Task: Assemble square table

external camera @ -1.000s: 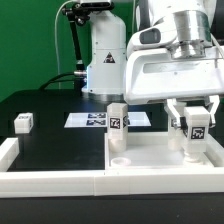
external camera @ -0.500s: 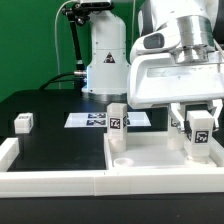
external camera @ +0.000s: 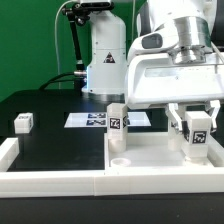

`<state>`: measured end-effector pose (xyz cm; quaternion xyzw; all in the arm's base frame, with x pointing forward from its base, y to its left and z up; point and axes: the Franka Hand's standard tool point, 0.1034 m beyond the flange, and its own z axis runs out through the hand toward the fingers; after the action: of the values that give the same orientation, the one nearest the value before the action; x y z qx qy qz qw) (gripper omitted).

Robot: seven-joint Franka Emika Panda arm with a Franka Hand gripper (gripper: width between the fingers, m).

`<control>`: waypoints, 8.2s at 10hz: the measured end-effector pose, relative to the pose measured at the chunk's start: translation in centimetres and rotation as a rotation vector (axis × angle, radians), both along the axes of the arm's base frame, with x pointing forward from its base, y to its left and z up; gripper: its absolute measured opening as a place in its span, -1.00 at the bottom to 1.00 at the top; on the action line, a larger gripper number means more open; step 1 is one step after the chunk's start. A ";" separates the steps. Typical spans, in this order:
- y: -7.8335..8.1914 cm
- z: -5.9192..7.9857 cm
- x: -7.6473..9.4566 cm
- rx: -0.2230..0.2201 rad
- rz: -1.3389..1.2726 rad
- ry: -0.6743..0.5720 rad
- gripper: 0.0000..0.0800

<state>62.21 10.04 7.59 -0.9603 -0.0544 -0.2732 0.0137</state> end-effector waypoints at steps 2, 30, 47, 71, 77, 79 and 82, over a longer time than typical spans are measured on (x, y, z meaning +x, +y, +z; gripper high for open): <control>0.0 0.0 0.0 0.000 0.000 0.000 -0.21; -0.3 0.9 -0.5 0.009 0.031 0.518 -0.27; 0.5 0.7 -0.3 0.356 -1.019 0.551 -0.27; 0.7 0.6 -0.4 -0.075 0.143 0.509 0.62; 0.7 0.6 -0.4 -0.078 0.154 0.509 -0.27; 0.7 0.6 -0.5 -0.068 0.124 0.511 -0.27; 0.7 0.5 -0.5 0.027 -0.138 0.520 -0.27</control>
Offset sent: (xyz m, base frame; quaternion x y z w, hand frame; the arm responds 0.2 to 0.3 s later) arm 0.0000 0.0000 0.0000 0.0000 0.0000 0.0000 1.0000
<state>61.73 10.79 8.06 -0.9994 0.0204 -0.0185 0.0212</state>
